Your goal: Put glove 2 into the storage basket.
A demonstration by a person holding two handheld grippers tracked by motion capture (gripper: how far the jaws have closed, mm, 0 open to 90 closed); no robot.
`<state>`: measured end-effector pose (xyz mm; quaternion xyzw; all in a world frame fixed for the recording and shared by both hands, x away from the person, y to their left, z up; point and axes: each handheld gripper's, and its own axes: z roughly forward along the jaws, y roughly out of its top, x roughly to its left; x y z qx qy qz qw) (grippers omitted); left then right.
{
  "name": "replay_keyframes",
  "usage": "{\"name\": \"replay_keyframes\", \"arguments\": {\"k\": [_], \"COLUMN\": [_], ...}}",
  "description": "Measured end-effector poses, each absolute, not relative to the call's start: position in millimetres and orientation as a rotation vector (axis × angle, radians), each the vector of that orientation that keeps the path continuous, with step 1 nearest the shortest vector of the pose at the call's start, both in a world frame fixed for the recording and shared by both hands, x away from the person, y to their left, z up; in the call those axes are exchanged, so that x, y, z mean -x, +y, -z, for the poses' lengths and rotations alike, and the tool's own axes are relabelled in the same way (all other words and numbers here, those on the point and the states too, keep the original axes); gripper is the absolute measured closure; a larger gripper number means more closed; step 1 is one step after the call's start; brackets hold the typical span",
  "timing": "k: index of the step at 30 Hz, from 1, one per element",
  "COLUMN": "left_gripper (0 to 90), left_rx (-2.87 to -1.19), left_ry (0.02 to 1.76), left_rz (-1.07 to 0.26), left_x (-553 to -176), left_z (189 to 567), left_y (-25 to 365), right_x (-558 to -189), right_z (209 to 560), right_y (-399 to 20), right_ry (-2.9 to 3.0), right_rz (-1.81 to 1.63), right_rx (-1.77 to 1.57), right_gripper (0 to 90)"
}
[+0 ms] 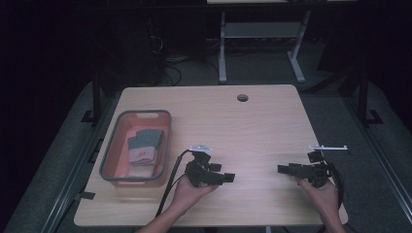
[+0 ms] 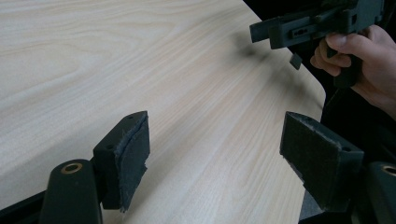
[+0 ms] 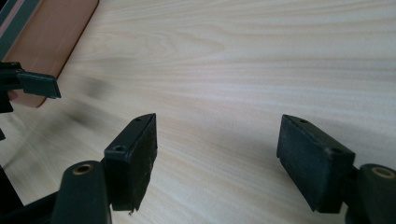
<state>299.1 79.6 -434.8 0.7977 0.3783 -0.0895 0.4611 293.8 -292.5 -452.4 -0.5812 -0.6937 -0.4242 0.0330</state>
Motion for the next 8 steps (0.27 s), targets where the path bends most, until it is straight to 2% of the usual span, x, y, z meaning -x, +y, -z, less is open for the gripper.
{"name": "replay_keyframes", "arguments": {"k": [8], "left_gripper": [24.5], "left_rx": [-1.991], "left_ry": [0.871], "left_rz": [0.173], "left_x": [-286.2], "left_z": [438.2], "left_y": [79.4], "right_x": [-275.4], "right_z": [459.9], "right_y": [-288.4], "right_ry": [-2.223], "right_rz": [1.386], "right_rx": [1.819], "right_gripper": [28.3]}}
